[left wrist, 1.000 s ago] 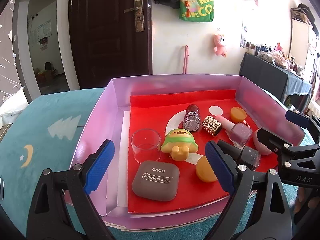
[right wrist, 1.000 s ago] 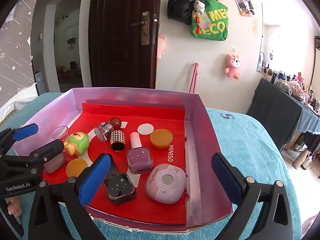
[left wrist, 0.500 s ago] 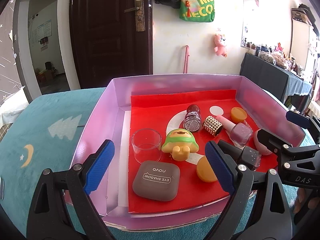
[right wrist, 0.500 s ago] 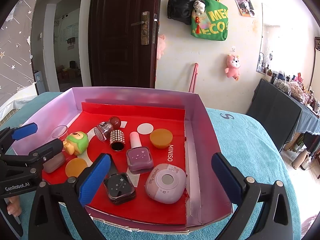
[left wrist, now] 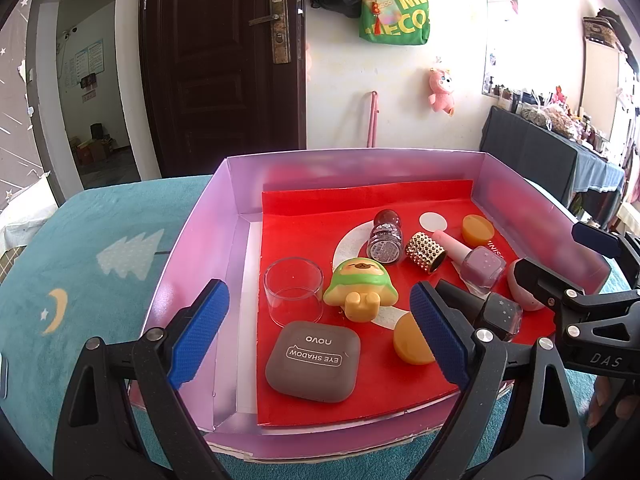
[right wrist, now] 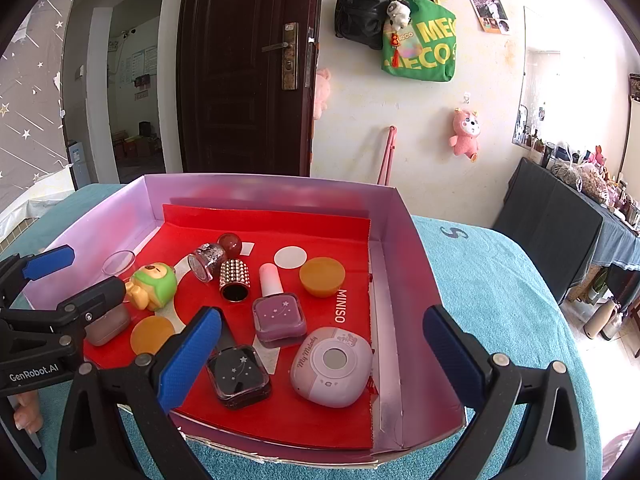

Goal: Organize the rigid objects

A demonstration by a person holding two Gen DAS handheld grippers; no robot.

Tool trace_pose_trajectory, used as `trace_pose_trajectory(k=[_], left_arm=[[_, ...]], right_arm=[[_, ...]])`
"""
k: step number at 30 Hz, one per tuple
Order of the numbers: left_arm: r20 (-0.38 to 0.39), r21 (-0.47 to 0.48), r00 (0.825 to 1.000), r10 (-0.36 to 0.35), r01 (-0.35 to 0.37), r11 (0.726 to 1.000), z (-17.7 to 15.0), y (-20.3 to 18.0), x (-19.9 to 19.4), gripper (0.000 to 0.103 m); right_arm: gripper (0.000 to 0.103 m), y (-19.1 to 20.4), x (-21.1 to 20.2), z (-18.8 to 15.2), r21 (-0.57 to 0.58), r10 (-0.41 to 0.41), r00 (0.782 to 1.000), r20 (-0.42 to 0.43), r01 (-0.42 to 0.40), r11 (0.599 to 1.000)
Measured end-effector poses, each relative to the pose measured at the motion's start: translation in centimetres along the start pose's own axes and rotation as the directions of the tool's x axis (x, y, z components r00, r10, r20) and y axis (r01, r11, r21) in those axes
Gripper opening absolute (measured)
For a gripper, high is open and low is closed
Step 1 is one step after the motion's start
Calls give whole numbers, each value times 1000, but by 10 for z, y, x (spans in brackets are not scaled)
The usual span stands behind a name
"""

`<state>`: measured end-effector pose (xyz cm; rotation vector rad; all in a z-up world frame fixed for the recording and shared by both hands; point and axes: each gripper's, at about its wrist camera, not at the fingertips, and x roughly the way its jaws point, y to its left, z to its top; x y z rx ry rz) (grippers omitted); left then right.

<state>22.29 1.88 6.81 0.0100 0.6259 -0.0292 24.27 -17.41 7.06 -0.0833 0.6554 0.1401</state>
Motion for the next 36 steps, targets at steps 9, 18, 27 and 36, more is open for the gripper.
trace_pose_trajectory(k=[9,18,27,36], left_arm=[[0,0,1000,0,0,1000,0,0,0,93],[0,1,1000,0,0,1000,0,0,0,93],[10,-3,1000,-5,6,1000,-1,1,-24,93],[-62,-12,998,-20,19,1000,-35,-8,-76,93]], right_arm=[[103,0,0,0,0,0,1000,0,0,1000],[103,0,0,0,0,0,1000,0,0,1000],[103,-2,-4,-1,5,7,1000,-1,-7,1000],[103,1,-60,-17,41,46,998,-53,-44,998]])
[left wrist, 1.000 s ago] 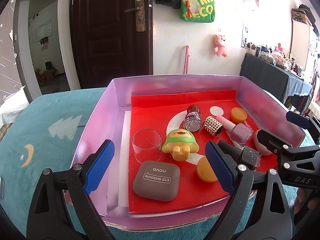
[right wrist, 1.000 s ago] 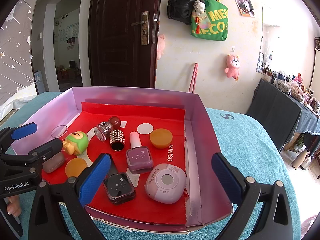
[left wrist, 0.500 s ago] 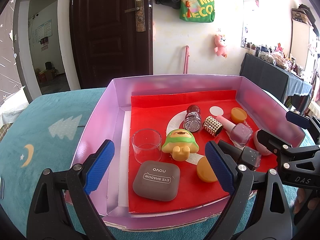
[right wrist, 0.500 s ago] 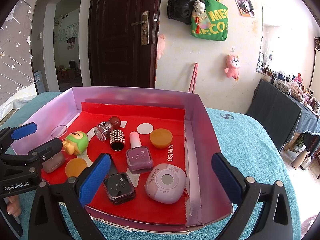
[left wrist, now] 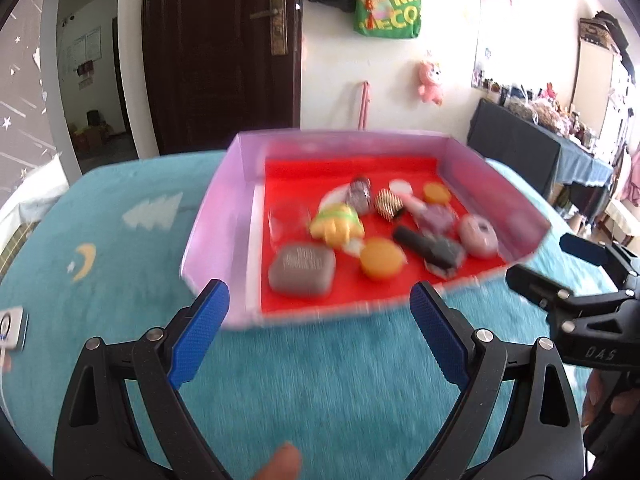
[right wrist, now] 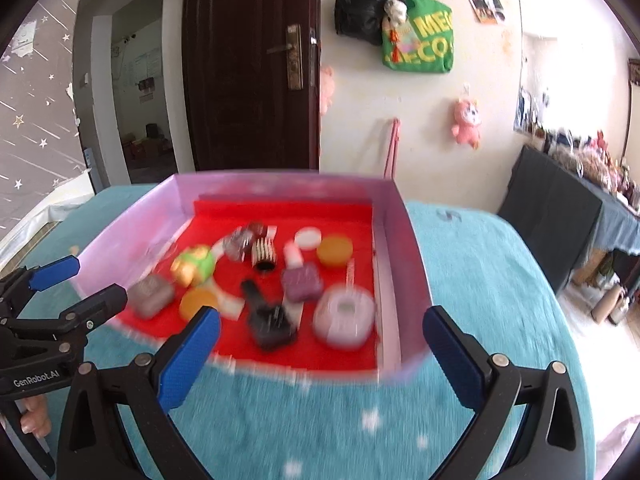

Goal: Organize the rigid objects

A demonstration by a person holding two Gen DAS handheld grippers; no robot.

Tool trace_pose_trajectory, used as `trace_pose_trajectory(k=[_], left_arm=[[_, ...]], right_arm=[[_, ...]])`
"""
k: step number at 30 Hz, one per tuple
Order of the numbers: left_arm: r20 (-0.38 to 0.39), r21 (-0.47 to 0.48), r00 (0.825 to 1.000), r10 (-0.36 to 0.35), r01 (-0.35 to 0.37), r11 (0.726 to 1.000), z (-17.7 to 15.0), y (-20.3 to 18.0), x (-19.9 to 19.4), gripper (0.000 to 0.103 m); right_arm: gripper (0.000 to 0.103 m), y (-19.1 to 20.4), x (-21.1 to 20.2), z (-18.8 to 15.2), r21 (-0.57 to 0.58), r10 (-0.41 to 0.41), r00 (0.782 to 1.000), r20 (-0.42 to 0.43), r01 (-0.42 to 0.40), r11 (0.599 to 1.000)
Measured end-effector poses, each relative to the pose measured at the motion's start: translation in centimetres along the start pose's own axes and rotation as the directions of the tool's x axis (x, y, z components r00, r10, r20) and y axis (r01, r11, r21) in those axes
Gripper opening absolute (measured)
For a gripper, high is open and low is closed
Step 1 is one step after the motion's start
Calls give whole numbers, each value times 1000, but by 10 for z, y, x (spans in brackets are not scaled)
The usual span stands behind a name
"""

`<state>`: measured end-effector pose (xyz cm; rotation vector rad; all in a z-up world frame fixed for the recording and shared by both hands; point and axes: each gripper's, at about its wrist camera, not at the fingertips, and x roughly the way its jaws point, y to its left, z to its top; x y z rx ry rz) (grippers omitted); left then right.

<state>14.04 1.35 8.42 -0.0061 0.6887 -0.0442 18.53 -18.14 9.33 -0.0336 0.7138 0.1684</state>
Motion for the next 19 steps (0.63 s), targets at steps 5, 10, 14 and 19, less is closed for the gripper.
trace_pose_trajectory(k=[5,10,14,19], left_arm=[[-130,18,991,17,-14,1000,-29,-13,13,97],[-185,34,981,67,-62,998,-39,-17,31,97],[-206,15,975,83,-81,997,-43,-14,36,98],[-206,-5,975,87,-90,996,-45,-11,36,100]], right_arm=[[103,1,-5,-38,0,-28,991,-133,28,1000],[103,-2,8,-62,16,-54,964,-260,61,998],[103,-10,15,-65,55,-56,953,-297,75,996],[103,-10,15,-68,53,-67,951,-301,87,995]])
